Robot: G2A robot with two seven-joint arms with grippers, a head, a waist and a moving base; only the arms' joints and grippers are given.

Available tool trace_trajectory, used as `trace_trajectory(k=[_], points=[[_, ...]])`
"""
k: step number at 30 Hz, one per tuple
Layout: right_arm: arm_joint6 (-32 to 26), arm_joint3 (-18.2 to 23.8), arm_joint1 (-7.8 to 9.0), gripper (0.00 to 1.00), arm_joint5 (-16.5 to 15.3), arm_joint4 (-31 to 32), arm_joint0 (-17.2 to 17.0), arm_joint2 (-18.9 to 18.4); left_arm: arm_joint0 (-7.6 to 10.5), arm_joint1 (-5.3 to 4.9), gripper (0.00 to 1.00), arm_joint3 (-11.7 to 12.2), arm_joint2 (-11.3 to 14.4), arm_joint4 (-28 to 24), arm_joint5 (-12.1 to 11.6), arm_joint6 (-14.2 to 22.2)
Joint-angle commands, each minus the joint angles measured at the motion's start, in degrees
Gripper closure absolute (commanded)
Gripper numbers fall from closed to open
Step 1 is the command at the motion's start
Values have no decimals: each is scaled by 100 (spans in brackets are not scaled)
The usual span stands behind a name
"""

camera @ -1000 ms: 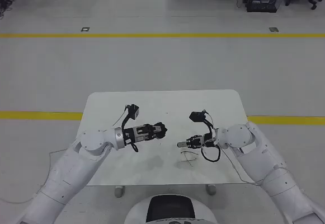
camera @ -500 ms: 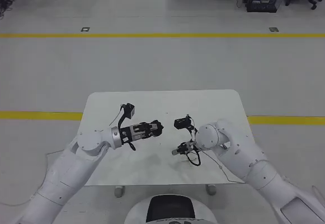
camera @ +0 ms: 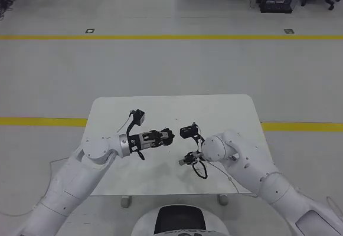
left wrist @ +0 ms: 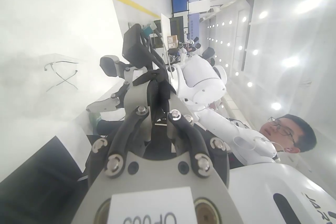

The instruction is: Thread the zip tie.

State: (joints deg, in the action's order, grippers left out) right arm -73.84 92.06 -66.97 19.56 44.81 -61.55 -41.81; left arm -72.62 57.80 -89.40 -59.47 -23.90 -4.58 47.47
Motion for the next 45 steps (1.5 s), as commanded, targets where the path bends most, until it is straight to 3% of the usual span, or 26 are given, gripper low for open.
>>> trace_trajectory(k=[1,6,12,15,22,25,29,35,45], points=[[-199,78,7,0,-8,280,-86,-123,0,0,100,0,0,0,0,0],[-580,320,-48,0,-8,1236,-484,-459,0,0,100,0,0,0,0,0],[-580,334,-172,0,-8,1693,-838,-751,-41,-2,100,-34,-3,34,7,-120],[-580,342,-231,0,-8,1826,-935,-894,-141,-47,100,-72,-189,0,-36,-123],[-580,353,-242,0,-8,1856,-954,-925,-575,-206,100,-250,-816,-189,-47,95],[-580,353,-242,0,-8,1856,-954,-925,-697,-242,100,-366,-923,-249,-140,305],[-388,392,-249,0,-81,1829,-1012,-904,-697,-242,100,-366,-923,-249,-140,305],[-580,492,-291,0,-8,2398,-1065,-810,-697,-242,100,-366,-923,-249,-140,305],[-580,360,-544,0,-8,2767,-1096,-877,-697,-242,100,-366,-923,-249,-140,305]])
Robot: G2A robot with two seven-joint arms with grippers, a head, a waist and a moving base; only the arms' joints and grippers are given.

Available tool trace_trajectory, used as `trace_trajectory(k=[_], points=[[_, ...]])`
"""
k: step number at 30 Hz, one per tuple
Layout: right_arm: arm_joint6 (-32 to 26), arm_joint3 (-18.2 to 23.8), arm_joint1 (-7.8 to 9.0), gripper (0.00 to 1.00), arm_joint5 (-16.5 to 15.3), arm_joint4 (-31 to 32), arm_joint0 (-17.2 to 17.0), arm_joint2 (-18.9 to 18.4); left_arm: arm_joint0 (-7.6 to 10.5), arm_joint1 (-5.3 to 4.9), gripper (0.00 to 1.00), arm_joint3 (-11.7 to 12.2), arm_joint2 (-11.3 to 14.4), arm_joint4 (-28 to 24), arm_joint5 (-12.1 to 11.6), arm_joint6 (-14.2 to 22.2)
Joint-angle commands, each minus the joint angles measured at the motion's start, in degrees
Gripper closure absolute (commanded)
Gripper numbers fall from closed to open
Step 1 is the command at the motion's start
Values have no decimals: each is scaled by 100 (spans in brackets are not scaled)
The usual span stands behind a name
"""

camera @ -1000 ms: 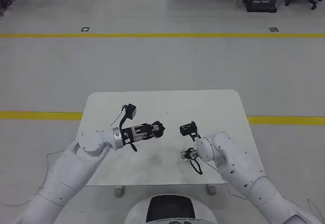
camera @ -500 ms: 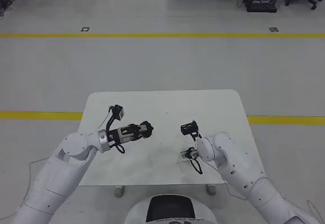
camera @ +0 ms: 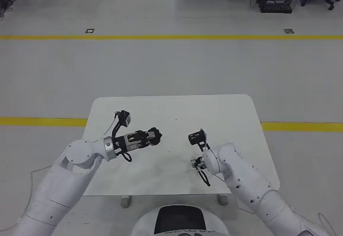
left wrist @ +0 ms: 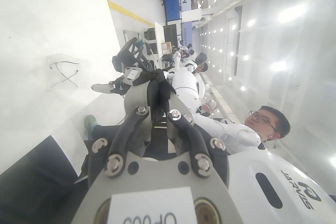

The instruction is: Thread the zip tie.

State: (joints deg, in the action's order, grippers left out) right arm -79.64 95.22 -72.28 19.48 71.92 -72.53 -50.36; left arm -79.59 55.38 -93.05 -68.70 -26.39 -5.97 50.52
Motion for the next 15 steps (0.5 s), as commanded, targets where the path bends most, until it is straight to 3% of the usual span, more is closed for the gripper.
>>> trace_trajectory(k=[1,6,9,15], points=[[0,44,-13,0,0,56,2,-21,0,0,100,0,0,0,0,0],[0,44,-13,0,0,56,2,-21,0,0,100,0,0,0,0,0],[283,-4,-27,0,-21,45,-65,-12,0,0,100,0,0,0,0,0],[343,-170,-136,0,0,-47,-40,-20,0,0,100,0,0,0,0,0]])
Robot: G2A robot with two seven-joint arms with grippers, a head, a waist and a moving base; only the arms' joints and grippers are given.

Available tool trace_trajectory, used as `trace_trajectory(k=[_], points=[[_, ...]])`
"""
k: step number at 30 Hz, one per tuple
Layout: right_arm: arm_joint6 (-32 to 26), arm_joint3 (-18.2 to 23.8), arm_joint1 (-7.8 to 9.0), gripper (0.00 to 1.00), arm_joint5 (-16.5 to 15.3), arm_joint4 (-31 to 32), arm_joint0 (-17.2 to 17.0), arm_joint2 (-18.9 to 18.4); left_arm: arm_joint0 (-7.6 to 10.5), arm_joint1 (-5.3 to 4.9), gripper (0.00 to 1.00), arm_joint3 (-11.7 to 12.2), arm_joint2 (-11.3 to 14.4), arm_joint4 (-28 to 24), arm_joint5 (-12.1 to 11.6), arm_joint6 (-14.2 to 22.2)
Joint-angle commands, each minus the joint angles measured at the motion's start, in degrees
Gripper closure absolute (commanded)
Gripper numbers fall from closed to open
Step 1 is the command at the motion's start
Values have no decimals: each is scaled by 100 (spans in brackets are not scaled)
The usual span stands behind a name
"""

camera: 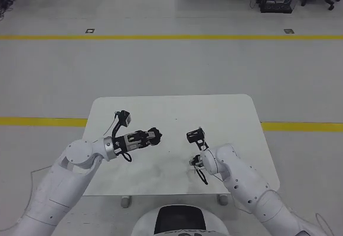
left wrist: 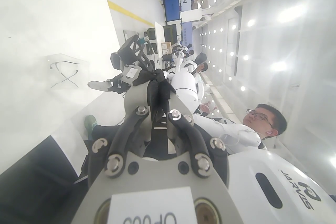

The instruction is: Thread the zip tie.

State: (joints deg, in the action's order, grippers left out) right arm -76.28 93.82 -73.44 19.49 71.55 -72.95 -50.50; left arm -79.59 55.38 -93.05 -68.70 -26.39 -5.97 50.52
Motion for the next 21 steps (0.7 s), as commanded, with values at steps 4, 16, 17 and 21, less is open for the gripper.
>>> trace_trajectory(k=[4,16,17,21], points=[[-26,-127,-101,45,-1,9,11,-6,0,0,100,0,0,0,0,0],[-155,-275,-245,70,-1,309,5,26,0,0,100,0,0,0,0,0],[-167,-312,-258,70,-1,337,6,35,0,0,100,0,0,0,0,0],[-187,-447,-308,71,-1,392,34,70,0,0,100,0,0,0,0,0]])
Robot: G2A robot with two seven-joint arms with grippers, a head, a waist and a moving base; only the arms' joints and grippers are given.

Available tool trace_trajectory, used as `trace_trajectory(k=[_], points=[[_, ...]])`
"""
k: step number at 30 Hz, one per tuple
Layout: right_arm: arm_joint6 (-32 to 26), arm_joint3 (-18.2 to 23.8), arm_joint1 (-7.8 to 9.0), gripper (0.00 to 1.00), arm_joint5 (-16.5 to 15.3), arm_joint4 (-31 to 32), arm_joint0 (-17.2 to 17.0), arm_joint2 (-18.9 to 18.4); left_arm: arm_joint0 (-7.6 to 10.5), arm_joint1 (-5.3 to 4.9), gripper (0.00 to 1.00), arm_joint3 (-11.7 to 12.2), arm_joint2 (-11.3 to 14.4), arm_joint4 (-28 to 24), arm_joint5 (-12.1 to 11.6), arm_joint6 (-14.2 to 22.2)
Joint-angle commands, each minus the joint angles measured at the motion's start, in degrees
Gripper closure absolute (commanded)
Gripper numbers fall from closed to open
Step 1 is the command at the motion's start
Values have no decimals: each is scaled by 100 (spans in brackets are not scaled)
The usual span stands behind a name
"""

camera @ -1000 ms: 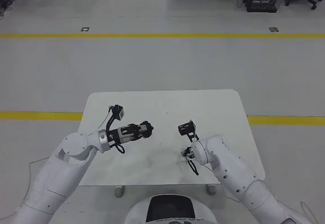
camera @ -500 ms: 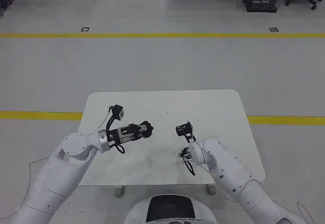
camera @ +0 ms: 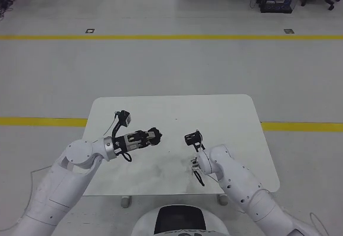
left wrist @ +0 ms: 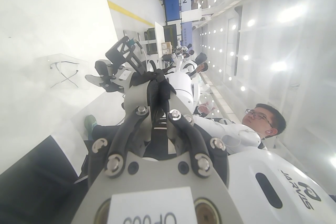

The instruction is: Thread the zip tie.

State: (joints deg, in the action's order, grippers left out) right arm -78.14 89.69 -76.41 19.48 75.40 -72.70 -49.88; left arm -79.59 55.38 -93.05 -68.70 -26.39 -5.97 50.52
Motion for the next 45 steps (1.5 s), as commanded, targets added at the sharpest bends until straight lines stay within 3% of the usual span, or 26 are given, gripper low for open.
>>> trace_trajectory(k=[1,6,30,45], points=[[1,-75,-23,71,0,13,16,19,0,0,100,0,0,0,0,0],[78,-352,-100,80,0,20,82,87,0,0,100,0,0,0,0,0],[726,-1671,-453,76,-32,-225,445,388,0,0,100,0,0,0,0,0],[939,-2181,-613,79,-97,-348,625,512,0,0,100,0,0,0,0,0]])
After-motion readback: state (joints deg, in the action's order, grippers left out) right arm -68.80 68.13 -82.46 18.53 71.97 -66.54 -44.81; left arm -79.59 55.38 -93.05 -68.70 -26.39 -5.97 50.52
